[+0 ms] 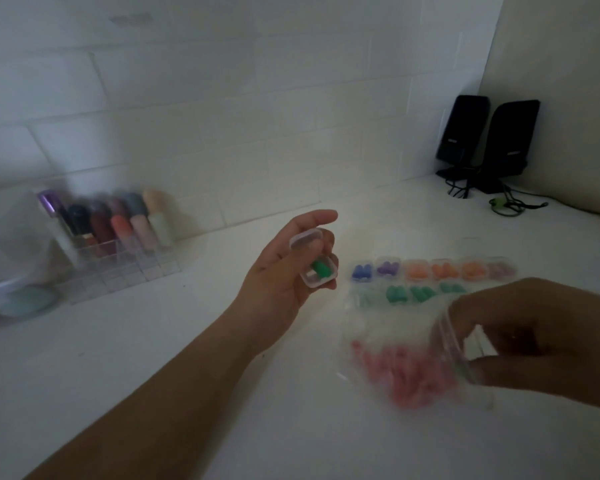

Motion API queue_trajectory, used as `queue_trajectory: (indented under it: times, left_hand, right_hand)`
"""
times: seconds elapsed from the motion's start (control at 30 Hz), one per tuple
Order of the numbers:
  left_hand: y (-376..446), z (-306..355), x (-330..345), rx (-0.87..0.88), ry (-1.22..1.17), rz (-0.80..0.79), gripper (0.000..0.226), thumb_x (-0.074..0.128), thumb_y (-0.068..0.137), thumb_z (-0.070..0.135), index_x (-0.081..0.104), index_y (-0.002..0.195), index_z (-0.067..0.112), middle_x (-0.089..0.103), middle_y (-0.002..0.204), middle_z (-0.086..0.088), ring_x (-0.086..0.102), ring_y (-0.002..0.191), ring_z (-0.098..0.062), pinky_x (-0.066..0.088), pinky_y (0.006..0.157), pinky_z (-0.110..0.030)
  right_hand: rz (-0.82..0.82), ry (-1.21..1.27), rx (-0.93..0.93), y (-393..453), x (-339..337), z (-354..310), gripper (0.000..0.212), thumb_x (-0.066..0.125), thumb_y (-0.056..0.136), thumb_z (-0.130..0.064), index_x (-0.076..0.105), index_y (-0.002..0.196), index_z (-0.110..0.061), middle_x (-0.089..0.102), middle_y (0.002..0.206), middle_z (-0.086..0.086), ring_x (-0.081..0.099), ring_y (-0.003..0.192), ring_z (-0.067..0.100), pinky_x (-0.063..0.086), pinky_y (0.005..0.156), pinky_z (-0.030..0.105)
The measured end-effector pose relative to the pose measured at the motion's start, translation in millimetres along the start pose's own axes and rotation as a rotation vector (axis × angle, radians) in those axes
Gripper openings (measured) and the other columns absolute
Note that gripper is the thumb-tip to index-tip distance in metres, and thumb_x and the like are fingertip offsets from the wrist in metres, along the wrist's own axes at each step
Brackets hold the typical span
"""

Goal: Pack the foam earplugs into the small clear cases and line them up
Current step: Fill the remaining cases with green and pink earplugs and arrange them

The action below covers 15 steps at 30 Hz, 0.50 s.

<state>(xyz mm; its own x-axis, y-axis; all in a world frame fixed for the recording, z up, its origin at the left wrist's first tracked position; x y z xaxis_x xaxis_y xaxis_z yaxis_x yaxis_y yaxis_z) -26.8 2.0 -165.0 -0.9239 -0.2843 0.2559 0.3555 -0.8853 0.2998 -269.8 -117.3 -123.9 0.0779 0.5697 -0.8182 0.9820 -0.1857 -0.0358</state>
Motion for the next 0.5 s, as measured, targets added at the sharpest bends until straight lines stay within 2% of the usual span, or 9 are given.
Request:
queue_trajectory:
  times: [0.07,0.1,0.17,0.23,0.3,0.33,0.4,0.5]
  left_hand:
    - [-1,0,3,0.009,0.013,-0.001,0.038,0.047,0.087,0.003,0.053,0.124,0.011,0.048,0.089,-0.005,0.05,0.073,-0.02,0.041,0.07,-0.034]
    - [-2,0,4,0.012,0.018,-0.008,0.042,0.045,0.085,-0.001,0.054,0.124,0.012,0.047,0.089,-0.006,0.049,0.073,-0.02,0.04,0.069,-0.034]
    - [-4,0,8,0.005,0.001,-0.04,0.047,0.041,0.081,-0.005,0.055,0.122,0.012,0.048,0.089,-0.007,0.05,0.074,-0.02,0.039,0.068,-0.034]
    - [-4,1,15,-0.018,-0.029,-0.076,0.046,0.04,0.08,-0.003,0.057,0.12,0.012,0.049,0.089,-0.006,0.051,0.075,-0.02,0.04,0.067,-0.034]
    - [-5,-1,23,-0.045,-0.036,-0.103,0.039,0.043,0.083,0.006,0.058,0.118,0.013,0.05,0.088,-0.005,0.051,0.076,-0.019,0.041,0.066,-0.033]
    - [-5,-2,26,-0.051,-0.037,-0.119,0.035,0.046,0.085,0.012,0.058,0.118,0.013,0.05,0.088,-0.004,0.05,0.076,-0.018,0.042,0.065,-0.033]
    - [-7,-4,32,-0.062,-0.051,-0.162,0.034,0.051,0.085,0.019,0.058,0.119,0.014,0.05,0.09,-0.005,0.05,0.076,-0.019,0.043,0.065,-0.032]
    - [-8,-5,35,-0.072,-0.084,-0.188,0.043,0.053,0.078,0.019,0.055,0.121,0.013,0.05,0.091,-0.007,0.05,0.077,-0.019,0.042,0.066,-0.032]
  right_hand:
    - [0.069,0.104,0.049,-4,-3,3,0.024,0.081,0.071,-0.027,0.072,0.08,-0.047,0.072,0.077,-0.011,0.07,0.069,0.012,0.054,0.061,0.018]
    - [0.064,0.152,0.067,-4,-6,2,0.015,0.082,0.068,-0.037,0.073,0.079,-0.042,0.073,0.074,-0.001,0.069,0.06,0.018,0.054,0.054,0.022]
    - [0.136,0.366,0.027,-6,-17,6,0.033,0.081,0.065,-0.057,0.073,0.083,-0.031,0.068,0.07,0.022,0.061,0.042,0.032,0.05,0.045,0.023]
    - [0.304,0.514,-0.072,2,-19,2,0.042,0.085,0.061,-0.056,0.073,0.083,-0.022,0.063,0.068,0.031,0.056,0.036,0.035,0.049,0.046,0.024]
    - [0.446,0.653,-0.176,16,-9,-14,0.024,0.085,0.063,-0.034,0.074,0.078,-0.019,0.066,0.069,0.024,0.061,0.043,0.033,0.052,0.046,0.028]
    - [0.503,0.713,-0.192,21,-3,-20,0.013,0.079,0.065,-0.021,0.075,0.078,-0.019,0.069,0.071,0.019,0.065,0.049,0.03,0.054,0.048,0.029]
    - [0.501,0.701,-0.154,27,8,-25,0.023,0.066,0.071,-0.005,0.076,0.082,-0.022,0.073,0.074,0.013,0.072,0.063,0.026,0.059,0.058,0.029]
    - [0.501,0.507,-0.099,30,19,-28,0.031,0.062,0.083,0.004,0.074,0.089,-0.024,0.075,0.077,0.005,0.073,0.072,0.026,0.06,0.069,0.032]
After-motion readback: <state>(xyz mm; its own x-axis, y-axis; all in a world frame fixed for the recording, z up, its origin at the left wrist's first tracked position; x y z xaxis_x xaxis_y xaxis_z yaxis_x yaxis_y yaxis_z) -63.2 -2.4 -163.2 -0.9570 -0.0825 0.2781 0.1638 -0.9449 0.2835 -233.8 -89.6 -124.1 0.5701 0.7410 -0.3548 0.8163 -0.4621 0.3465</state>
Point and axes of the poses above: each hand's wrist, its own y-axis towards the middle knuckle, its own x-axis out of the palm, z = x × y, the point moved 1 cm from there along y, towards the middle knuckle
